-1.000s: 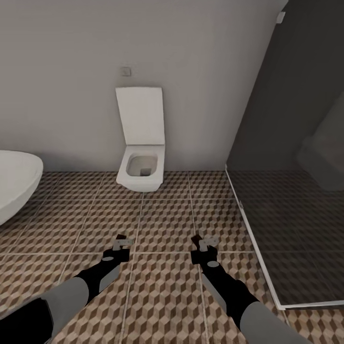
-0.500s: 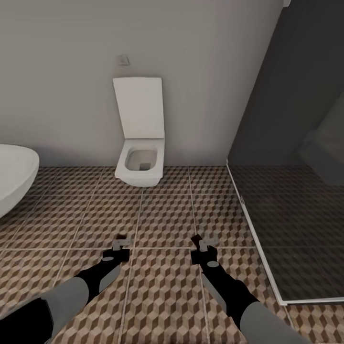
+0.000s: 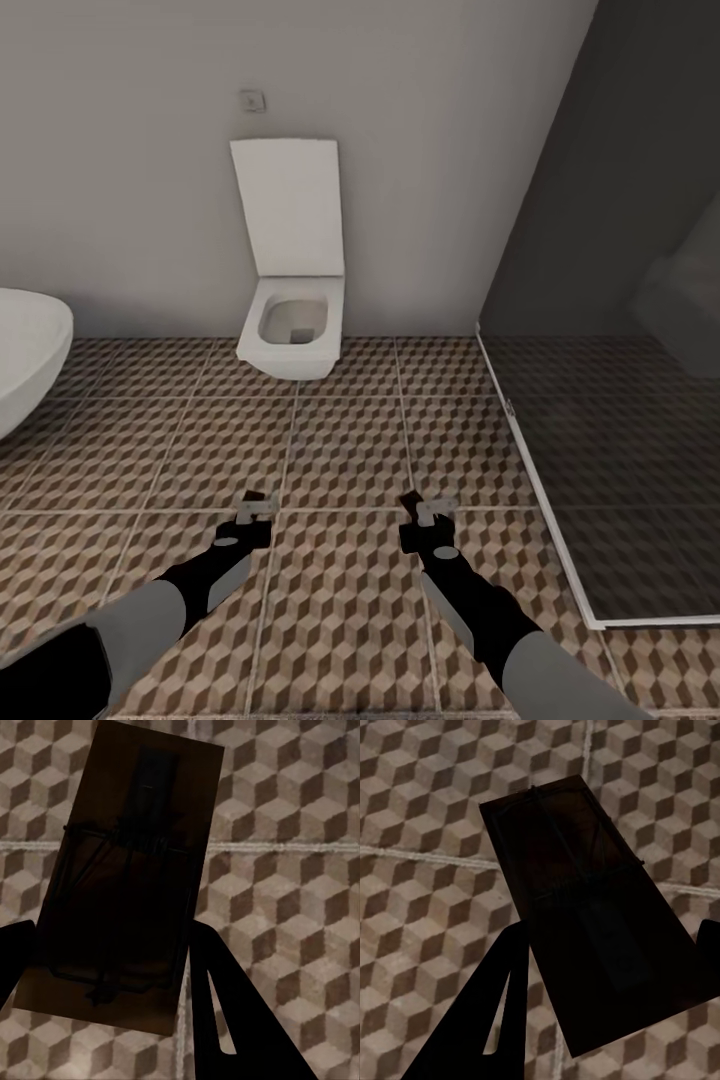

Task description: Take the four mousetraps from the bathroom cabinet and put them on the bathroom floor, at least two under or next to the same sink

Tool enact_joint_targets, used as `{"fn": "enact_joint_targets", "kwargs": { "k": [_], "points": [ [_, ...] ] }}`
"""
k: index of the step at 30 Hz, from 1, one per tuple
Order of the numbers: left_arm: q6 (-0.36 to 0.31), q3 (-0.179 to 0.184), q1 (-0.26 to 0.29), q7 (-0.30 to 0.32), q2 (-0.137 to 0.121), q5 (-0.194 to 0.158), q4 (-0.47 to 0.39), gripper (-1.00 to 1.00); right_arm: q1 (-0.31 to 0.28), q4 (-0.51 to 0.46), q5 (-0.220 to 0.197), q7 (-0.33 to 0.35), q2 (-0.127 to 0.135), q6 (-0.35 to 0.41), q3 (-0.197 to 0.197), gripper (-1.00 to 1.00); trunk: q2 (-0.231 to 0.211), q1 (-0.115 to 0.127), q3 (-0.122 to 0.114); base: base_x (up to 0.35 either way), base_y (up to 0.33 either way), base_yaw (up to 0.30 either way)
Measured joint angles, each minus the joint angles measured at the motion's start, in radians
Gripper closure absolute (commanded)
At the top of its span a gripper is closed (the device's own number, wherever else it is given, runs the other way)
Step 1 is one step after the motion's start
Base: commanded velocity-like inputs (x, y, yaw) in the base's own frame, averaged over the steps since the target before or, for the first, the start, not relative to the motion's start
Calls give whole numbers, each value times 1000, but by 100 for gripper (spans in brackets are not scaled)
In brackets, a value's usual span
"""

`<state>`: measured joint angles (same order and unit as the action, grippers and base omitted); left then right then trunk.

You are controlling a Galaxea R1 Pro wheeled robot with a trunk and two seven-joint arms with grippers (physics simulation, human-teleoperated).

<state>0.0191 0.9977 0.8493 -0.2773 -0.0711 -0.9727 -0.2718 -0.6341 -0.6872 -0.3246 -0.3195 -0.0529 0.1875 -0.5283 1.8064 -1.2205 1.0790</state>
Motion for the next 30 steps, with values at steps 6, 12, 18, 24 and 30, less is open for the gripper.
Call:
{"fn": "enact_joint_targets", "kwargs": {
  "k": [6,12,18,24,30],
  "points": [
    [0,0,0,0,0,0,0,100,1,0,0,0,0,0,0,100,42,-23,28,0,0,0],
    [0,0,0,0,0,0,0,100,0,0,0,0,0,0,0,100,84,-46,57,0,0,0],
    [0,0,0,0,0,0,0,100,1,0,0,0,0,0,0,100,126,-69,85,0,0,0],
    [0,0,0,0,0,0,0,100,0,0,0,0,0,0,0,100,168,-92,113,0,0,0],
    [0,0,0,0,0,0,0,100,1,0,0,0,0,0,0,100,210,-115,142,0,0,0]
  ]
}}
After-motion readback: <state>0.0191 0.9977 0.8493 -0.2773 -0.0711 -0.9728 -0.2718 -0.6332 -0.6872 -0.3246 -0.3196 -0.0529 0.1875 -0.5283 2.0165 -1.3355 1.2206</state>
